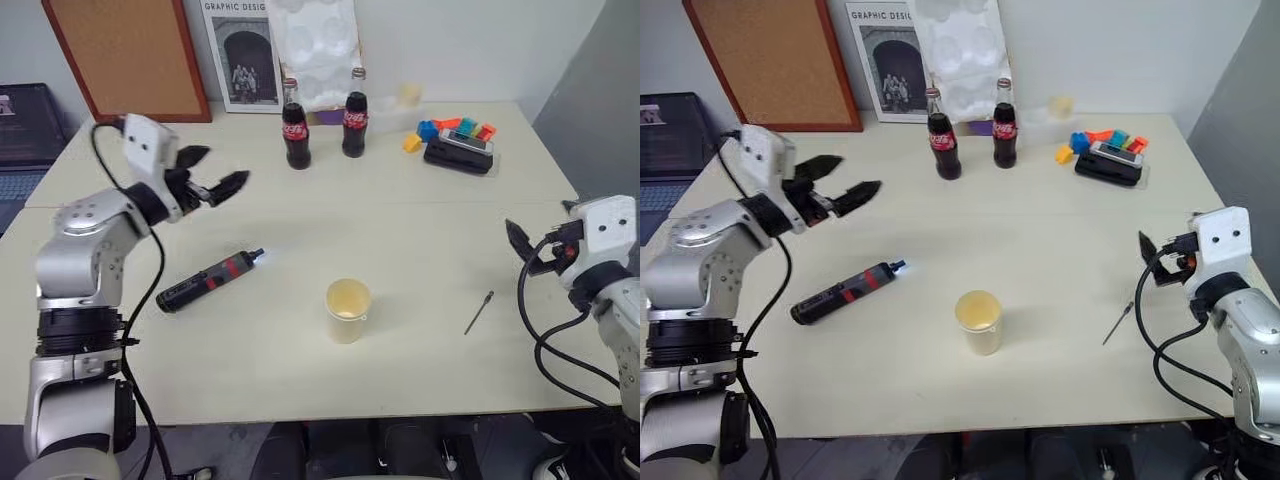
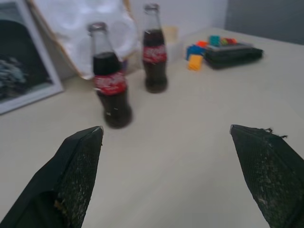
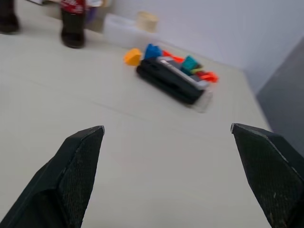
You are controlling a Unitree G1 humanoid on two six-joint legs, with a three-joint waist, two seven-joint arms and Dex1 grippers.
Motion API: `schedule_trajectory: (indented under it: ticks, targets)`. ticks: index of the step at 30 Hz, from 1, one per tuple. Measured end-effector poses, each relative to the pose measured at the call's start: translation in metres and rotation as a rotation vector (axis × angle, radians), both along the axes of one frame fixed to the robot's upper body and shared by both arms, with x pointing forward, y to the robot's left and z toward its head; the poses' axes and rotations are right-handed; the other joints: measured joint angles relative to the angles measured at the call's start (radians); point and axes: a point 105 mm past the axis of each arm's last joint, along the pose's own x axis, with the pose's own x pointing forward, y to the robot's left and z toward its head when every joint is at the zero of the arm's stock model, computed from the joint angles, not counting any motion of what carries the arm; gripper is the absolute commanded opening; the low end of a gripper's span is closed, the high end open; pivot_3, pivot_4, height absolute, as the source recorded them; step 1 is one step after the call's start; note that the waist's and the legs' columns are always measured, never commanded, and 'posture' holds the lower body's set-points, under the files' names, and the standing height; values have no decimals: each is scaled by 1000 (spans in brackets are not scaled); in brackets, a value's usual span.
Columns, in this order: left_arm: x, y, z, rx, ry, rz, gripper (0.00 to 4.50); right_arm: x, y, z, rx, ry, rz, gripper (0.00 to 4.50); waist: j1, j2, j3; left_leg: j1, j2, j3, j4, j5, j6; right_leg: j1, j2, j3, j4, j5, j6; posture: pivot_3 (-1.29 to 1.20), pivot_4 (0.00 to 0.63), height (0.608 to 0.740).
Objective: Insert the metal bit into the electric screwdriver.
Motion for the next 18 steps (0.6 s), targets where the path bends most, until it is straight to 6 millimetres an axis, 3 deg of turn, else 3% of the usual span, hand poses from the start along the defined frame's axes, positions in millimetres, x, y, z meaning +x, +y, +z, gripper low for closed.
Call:
schedule_trajectory:
  ticks: [3,6,9,14,18]
  targets:
    - [-11,-15,0,12,10,-103,4458,-7,18,-1,43,37,119,4500,-2,-1,1,0,0,0,0,0,0,0,0,1,0,0,0,0,150,740]
    - [-39,-32,-9,20,65,-280,4458,-31,55,-20,43,146,360,4500,-2,-1,1,0,0,0,0,0,0,0,0,0,0,-1,0,0,150,740]
    - [-63,-30,-22,64,149,-377,4458,-48,79,-36,54,227,526,4500,-8,-1,2,0,1,1,1,0,0,0,0,1,0,-1,0,0,150,740]
    - [-100,-25,-44,143,232,-505,4458,-50,91,-24,70,199,635,4500,-7,-2,3,2,1,2,3,0,0,1,-1,2,1,-2,-6,0,150,740]
    - [-130,-29,-62,171,268,-617,4458,-75,92,-25,25,277,748,4500,15,-2,4,1,2,1,3,0,1,2,-2,1,0,-2,-6,0,150,740]
